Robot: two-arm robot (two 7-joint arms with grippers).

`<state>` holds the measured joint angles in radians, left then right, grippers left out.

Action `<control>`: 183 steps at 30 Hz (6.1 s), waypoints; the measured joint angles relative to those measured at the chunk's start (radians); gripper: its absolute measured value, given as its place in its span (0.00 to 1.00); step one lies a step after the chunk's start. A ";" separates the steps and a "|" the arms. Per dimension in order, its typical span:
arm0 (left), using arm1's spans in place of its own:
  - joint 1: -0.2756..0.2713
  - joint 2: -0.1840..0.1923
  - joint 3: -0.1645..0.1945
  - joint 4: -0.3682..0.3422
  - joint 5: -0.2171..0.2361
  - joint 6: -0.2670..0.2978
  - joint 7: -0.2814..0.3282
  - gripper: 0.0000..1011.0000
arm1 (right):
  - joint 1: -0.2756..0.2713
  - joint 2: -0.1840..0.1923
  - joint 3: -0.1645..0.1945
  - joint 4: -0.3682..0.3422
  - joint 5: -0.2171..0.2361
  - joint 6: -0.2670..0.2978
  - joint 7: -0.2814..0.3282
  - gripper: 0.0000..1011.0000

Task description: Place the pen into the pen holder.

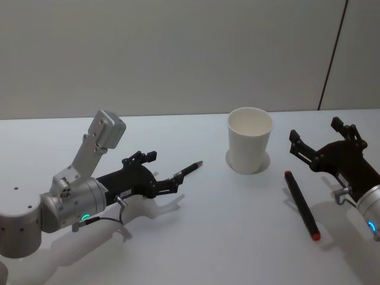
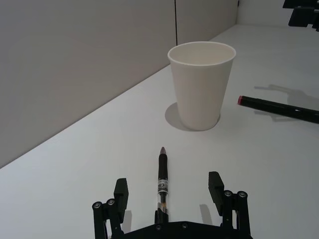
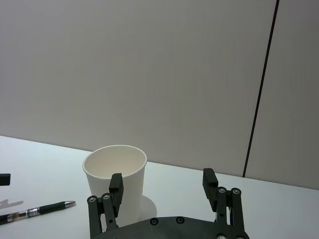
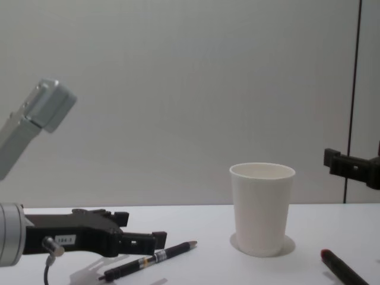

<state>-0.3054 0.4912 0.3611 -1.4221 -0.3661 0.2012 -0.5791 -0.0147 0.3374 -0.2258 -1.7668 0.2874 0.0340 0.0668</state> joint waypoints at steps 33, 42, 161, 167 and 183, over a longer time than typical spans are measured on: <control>-0.023 -0.015 0.024 0.039 0.087 0.070 0.023 0.99 | 0.000 0.000 0.000 0.000 0.000 0.000 0.000 0.99; -0.029 -0.021 0.033 0.046 0.108 0.080 0.023 0.99 | 0.000 0.000 0.000 0.000 0.000 0.000 0.000 0.99; -0.008 0.014 0.013 0.011 0.036 0.001 0.047 0.15 | 0.000 0.000 0.000 0.000 0.000 0.000 0.000 0.99; 0.032 0.049 -0.005 -0.043 0.001 -0.038 0.089 0.15 | 0.000 0.000 0.000 0.000 0.000 0.000 0.000 0.99; 0.129 0.124 -0.039 -0.157 -0.075 -0.175 0.167 0.15 | 0.000 0.000 0.000 0.000 0.000 0.000 0.000 0.99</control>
<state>-0.1761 0.6150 0.3219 -1.5792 -0.4406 0.0264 -0.4123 -0.0146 0.3374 -0.2258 -1.7668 0.2874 0.0340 0.0668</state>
